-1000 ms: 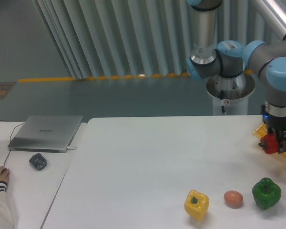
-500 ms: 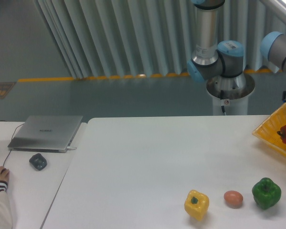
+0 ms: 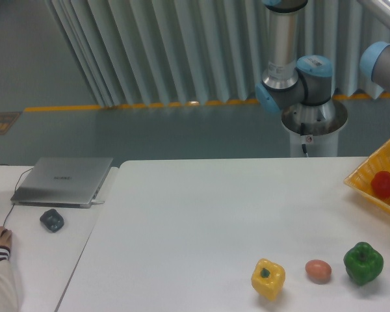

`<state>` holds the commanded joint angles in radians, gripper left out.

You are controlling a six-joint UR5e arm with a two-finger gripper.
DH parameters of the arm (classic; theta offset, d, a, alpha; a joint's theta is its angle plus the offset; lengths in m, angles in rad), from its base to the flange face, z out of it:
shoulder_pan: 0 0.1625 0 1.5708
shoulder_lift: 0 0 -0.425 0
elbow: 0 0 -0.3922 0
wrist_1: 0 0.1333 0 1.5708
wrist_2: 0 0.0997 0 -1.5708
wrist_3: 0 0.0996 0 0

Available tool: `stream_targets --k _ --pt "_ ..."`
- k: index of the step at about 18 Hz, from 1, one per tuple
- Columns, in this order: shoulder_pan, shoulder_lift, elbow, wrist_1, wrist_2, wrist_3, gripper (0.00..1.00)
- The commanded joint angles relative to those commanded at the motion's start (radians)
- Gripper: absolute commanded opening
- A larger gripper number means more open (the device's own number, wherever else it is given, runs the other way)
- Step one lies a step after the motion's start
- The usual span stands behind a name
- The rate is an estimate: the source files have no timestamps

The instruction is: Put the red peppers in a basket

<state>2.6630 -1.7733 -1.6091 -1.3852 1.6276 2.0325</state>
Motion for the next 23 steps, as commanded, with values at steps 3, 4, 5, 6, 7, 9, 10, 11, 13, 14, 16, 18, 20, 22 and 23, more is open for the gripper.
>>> stream_targets --k 3,4,5,6,7,9,10,11,13,14,16,18,20,22,23 --pt "-0.006 0.002 0.000 0.000 -0.023 -0.012 1.00" --pt "-0.008 0.002 0.000 0.002 -0.037 -0.023 1.00" --pt "-0.008 0.003 0.000 0.002 -0.058 -0.046 1.00" --pt "-0.008 0.005 0.002 0.002 -0.080 -0.069 1.00" --pt "-0.008 0.005 0.002 0.003 -0.109 -0.089 1.00" --pt "-0.009 0.006 0.005 0.006 -0.121 -0.094 1.00" --pt "-0.014 0.008 0.011 0.006 -0.121 -0.094 1.00" --pt "-0.021 0.008 0.015 0.006 -0.121 -0.106 1.00" --pt "-0.038 0.006 0.018 0.011 -0.133 -0.184 1.00" --pt "-0.046 0.006 0.023 0.011 -0.135 -0.222 1.00" --pt "-0.067 0.005 0.040 0.012 -0.135 -0.248 1.00" --pt "-0.095 0.005 0.040 0.049 -0.134 -0.277 1.00" --pt "-0.129 0.005 0.040 0.084 -0.129 -0.366 1.00" --pt "-0.155 -0.005 0.040 0.119 -0.129 -0.423 1.00" --pt "-0.175 -0.008 0.040 0.142 -0.121 -0.431 1.00"
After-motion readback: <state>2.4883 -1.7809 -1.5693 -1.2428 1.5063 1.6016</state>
